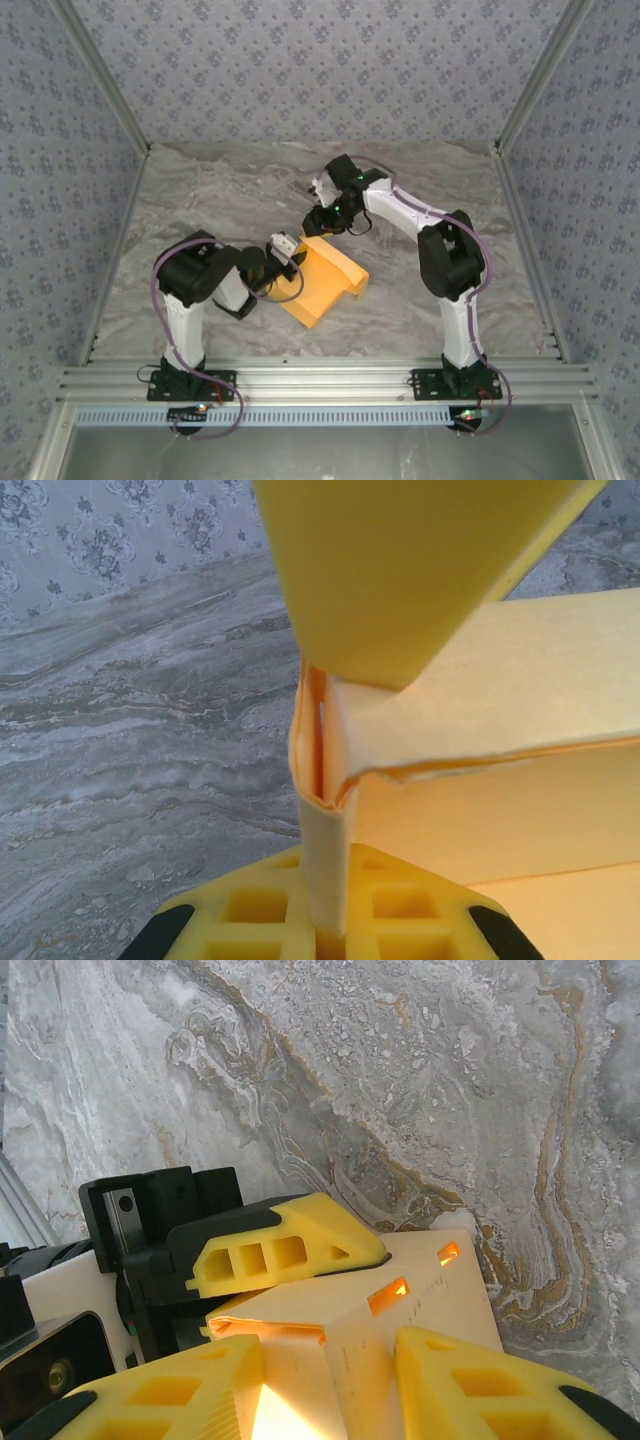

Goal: Fold the paper box

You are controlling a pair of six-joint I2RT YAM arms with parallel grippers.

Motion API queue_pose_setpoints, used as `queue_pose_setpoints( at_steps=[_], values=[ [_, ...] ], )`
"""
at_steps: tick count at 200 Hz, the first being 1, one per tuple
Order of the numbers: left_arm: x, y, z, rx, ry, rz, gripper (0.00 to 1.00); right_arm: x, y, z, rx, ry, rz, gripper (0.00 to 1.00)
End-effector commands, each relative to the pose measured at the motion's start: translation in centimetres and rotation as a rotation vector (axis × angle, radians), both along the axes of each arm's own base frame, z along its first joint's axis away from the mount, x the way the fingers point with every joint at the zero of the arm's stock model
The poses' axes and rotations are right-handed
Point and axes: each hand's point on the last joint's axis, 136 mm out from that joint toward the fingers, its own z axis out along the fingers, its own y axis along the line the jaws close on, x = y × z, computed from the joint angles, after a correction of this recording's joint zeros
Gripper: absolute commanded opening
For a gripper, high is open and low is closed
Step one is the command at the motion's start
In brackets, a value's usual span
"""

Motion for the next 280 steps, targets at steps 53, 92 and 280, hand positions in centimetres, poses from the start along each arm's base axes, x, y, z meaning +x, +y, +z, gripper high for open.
queue_pose_setpoints(
  at_steps=[53, 92, 280],
  values=[
    [-1.2, -0.8, -3.2, 0.046, 0.099, -0.052, 0.08, -1.1, 0.9, 2.2, -0.045, -0.07, 0.003, 0.47],
    [-1.7, -1.0, -3.5, 0.054, 0.1, -0.081, 0.07, -0.6, 0.8, 3.4, -0.037, -0.093, -0.05, 0.47],
    [-1.5, -0.9, -2.3, 0.009, 0.107, -0.106, 0.19, -2.0, 0.1, -1.3, -0.248, -0.105, -0.051, 0.53]
  ],
)
